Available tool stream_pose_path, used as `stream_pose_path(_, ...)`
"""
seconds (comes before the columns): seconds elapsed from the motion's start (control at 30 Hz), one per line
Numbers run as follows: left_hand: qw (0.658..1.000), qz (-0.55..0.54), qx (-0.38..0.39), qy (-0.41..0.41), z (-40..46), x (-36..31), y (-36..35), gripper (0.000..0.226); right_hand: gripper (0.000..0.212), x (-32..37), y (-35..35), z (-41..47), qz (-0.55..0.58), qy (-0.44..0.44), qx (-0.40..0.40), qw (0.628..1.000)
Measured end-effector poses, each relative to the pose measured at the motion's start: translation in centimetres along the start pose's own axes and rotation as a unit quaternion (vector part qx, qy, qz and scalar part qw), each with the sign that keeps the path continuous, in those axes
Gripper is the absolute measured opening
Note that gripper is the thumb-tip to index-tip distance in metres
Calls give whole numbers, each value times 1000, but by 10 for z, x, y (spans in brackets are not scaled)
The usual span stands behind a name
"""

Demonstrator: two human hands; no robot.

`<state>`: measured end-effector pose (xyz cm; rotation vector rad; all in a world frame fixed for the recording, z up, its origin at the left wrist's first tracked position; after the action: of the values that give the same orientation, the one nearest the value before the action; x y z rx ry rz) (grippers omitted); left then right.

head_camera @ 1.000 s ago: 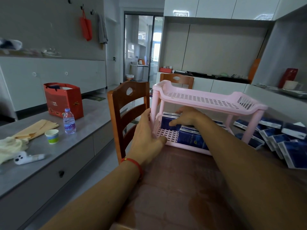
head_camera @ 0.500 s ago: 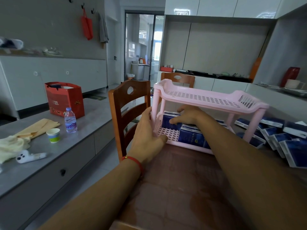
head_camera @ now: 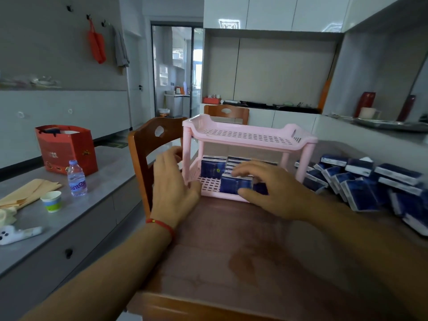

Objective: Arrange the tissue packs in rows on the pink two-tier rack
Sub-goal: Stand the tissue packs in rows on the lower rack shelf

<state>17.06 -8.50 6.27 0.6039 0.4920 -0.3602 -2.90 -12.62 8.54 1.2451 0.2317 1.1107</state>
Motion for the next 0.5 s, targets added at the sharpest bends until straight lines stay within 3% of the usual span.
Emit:
stream_pose_path(0.13,988,67,-17,-140,-12,-34,8,55,12,-41,42,-67,-66,-39,-81,994)
stream_pose_path(0.3,937,101,83,-325,-43,-101,-7,41,13,-119,114,-134,-215,-118,-207,947)
stream_pose_path(0.4,899,98,154,-399,-69,-143,-31,44,37,-160,131,-153,-249,-214,-267,906)
stream_pose_path(0.5,873,84,203,-437,-86,-177,-64,48,72,-191,125,-155,-220,-306,-257,890)
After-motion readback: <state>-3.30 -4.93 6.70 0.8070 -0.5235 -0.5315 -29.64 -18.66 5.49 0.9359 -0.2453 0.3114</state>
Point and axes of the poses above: each hand's wrist, its own z-axis towards the middle knuckle, its own y-axis out of the back of the hand, x = y × z, the point moved 8 cm from there along z, towards the middle knuckle, and after that the axes turned 8 degrees about z, right-handed, at the moved point
